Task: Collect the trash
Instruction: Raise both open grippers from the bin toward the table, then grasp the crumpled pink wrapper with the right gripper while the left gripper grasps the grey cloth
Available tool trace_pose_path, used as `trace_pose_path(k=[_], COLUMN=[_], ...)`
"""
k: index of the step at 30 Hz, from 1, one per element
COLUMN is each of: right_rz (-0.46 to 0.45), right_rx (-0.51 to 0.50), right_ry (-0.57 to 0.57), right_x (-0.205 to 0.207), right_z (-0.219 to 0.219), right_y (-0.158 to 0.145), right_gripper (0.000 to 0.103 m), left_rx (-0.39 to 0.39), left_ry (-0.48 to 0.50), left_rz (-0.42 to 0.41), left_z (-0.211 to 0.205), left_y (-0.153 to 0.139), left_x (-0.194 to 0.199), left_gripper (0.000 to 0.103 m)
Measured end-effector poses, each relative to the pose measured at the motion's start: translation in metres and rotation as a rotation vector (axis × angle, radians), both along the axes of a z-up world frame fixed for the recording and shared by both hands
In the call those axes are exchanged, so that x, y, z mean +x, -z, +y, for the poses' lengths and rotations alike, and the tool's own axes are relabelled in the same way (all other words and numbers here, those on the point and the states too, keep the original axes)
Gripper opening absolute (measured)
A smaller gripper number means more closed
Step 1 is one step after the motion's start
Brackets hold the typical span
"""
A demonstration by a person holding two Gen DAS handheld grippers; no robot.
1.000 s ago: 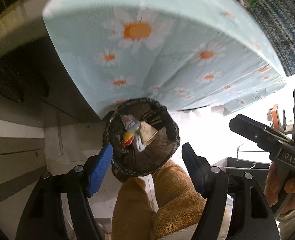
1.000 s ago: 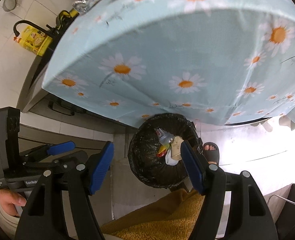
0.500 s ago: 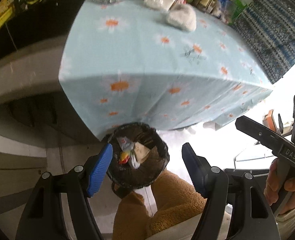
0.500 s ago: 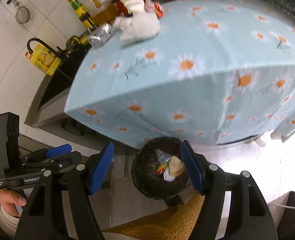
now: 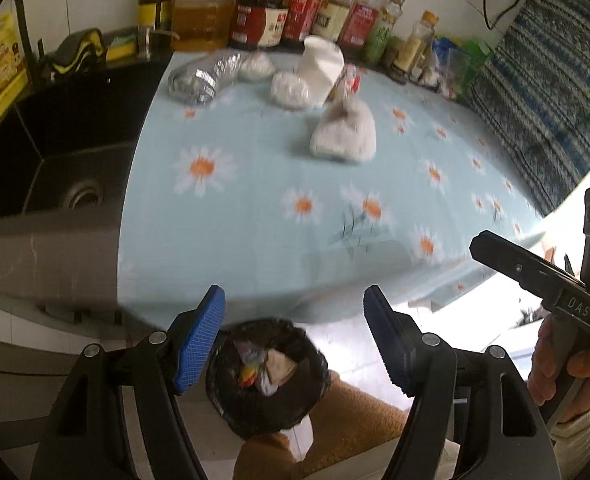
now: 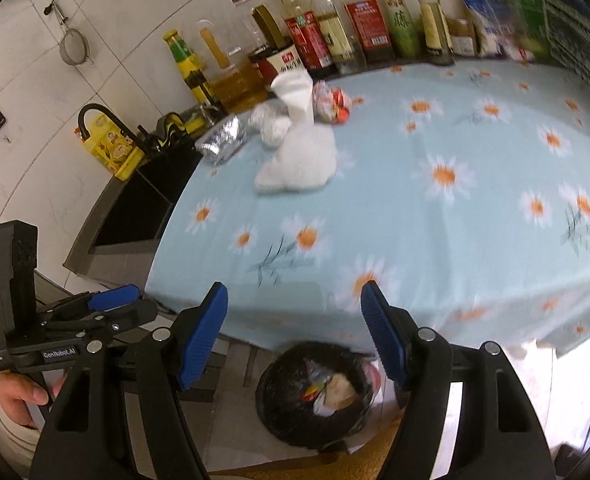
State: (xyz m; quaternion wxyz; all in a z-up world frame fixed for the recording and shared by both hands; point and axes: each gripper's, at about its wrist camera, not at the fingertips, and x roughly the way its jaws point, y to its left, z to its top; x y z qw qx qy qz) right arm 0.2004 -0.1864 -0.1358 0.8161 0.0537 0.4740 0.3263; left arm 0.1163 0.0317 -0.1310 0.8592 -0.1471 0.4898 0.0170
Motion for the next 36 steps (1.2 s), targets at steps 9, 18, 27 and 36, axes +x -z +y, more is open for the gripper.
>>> trace_pose_path(k=[9, 18, 27, 36], right_rz=[-0.018, -0.009, -0.016, -0.023], right_rx=[0.019, 0.040, 0.033, 0.010], right_ry=[-0.077, -0.163, -0.305, -0.449], right_x=[0.089, 0.163, 0.222, 0.267], right_z=[-0.012, -0.018, 0.007, 0.049], right_y=[-0.005, 0.000, 0.006, 0.018], right_gripper=[0.069, 0.069, 0.069, 0.070], left_rx=[0.037, 0.078, 0.114, 0.117], left_ry=[-0.051, -0.100, -0.154, -0.213], left_rz=[0.001, 0.036, 0.072, 0.122], left_z=[-0.023, -0.043, -0.054, -0.062], left_y=[-0.010, -0.012, -0.014, 0.000], left_x=[0.073, 0.126, 0.168, 0.190], left_gripper=[0.070, 0.070, 0.070, 0.070])
